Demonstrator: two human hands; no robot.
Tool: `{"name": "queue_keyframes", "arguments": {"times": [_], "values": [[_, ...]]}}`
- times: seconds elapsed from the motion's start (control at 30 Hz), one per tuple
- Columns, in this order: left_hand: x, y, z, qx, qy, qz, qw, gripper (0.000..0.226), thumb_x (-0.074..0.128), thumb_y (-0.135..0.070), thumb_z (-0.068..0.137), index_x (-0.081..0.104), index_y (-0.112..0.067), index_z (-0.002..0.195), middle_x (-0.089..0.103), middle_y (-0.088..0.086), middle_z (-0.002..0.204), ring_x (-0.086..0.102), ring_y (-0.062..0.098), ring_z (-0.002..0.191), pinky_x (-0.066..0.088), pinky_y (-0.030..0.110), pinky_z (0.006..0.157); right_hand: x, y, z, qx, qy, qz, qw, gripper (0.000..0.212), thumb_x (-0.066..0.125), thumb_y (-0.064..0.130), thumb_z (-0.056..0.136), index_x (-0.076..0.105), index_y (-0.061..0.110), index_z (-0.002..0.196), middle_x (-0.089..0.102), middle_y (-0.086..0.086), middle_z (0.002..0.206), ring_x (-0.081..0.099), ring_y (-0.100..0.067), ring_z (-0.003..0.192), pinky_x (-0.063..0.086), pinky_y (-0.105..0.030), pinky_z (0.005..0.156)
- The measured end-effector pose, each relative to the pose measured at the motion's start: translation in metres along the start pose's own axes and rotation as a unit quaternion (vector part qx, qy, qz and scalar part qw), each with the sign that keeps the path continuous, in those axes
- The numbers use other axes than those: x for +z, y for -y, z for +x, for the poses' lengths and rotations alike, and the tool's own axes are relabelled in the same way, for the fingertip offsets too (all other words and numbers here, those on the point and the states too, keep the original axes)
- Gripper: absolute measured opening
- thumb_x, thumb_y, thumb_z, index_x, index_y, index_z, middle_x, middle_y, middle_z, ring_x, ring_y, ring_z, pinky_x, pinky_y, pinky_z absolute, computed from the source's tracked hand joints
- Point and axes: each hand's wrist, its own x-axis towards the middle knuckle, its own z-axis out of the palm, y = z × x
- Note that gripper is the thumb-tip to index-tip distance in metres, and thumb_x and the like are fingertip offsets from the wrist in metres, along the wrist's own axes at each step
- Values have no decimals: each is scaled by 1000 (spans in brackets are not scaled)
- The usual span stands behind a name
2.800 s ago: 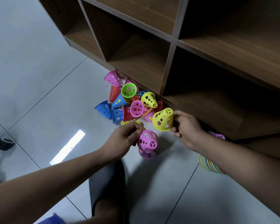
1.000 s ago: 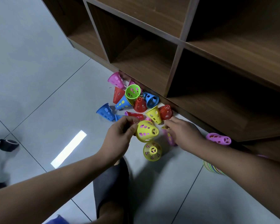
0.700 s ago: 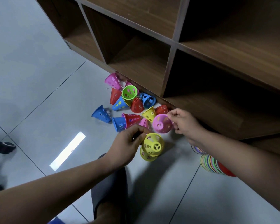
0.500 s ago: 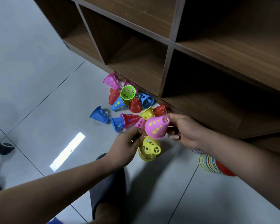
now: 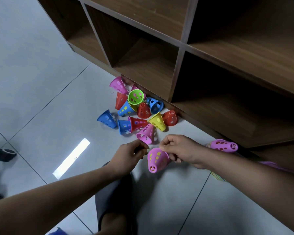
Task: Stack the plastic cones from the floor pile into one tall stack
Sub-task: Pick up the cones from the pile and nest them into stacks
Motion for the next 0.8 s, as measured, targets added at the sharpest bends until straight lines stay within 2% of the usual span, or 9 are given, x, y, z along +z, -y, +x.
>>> {"name": "queue_keyframes", "arguments": {"times": [0.07, 0.17, 0.27, 0.37, 0.47, 0.53, 0.6, 0.7, 0.8], "values": [[-5, 7, 2, -12, -7, 2, 1000, 16, 63, -17, 102, 69, -30, 108, 77, -17, 95, 72, 5, 84, 58, 30, 84, 4, -4, 6, -5, -48, -37, 998, 6, 64, 16, 102, 66, 11, 99, 59, -7, 64, 52, -12, 51, 39, -26, 46], [-21, 21, 10, -19, -45, 17, 999, 13, 66, -20, 101, 70, -32, 106, 76, -17, 97, 70, 3, 85, 57, 30, 85, 4, -8, 18, -13, -114, -109, 987, 5, 65, 14, 98, 69, 18, 97, 67, -4, 80, 60, -12, 59, 45, -27, 52], [-45, 34, 24, -25, -112, 33, 993, 8, 71, -22, 98, 72, -28, 103, 76, -15, 92, 70, 8, 83, 57, 33, 81, -2, 0, 26, -60, -139, -195, 969, 8, 66, 17, 97, 68, 24, 95, 70, 5, 98, 63, -7, 71, 46, -25, 70], [-70, 43, 38, -33, -173, 64, 982, 5, 71, -23, 97, 73, -26, 102, 76, -11, 92, 69, 14, 84, 56, 36, 80, -6, 13, 33, -137, -164, -288, 933, 8, 64, 14, 97, 67, 20, 101, 64, 4, 111, 62, -12, 89, 48, -31, 78], [-95, 50, 54, -28, -226, 83, 970, 11, 70, -19, 95, 71, -27, 103, 74, -9, 98, 67, 16, 85, 55, 36, 81, -8, 23, 41, -174, -168, -416, 877, 12, 60, 13, 99, 61, 18, 110, 51, 3, 126, 55, -19, 89, 39, -30, 72], [-109, 53, 63, -26, -253, 91, 963, 17, 68, -16, 94, 70, -26, 107, 71, -8, 107, 65, 14, 87, 53, 36, 82, -9, 26, 49, -178, -166, -511, 824, 28, 58, 13, 98, 56, 24, 123, 42, 7, 144, 61, -25, 96, 43, -34, 72], [-118, 58, 70, -38, -265, 96, 959, 26, 67, -16, 94, 69, -24, 119, 66, -6, 121, 63, 13, 97, 50, 31, 85, -10, 27, 58, -172, -157, -565, 792, 53, 59, 7, 96, 48, 31, 142, 27, 10, 161, 65, -28, 110, 50, -38, 78], [-124, 68, 77, -64, -243, 122, 960, 40, 66, -21, 98, 63, -21, 137, 64, -1, 134, 62, 19, 115, 50, 33, 96, -13, 27, 73, -153, -137, -600, 773, 78, 59, -4, 90, 36, 34, 155, 7, 13, 171, 59, -29, 126, 46, -36, 80], [-121, 74, 77, -77, -210, 148, 963, 36, 66, -23, 99, 66, -15, 134, 72, 3, 128, 65, 26, 115, 51, 39, 97, -16, 27, 82, -145, -135, -609, 768, 84, 61, -7, 85, 35, 36, 153, 14, 11, 168, 59, -29, 127, 53, -41, 85]]}}
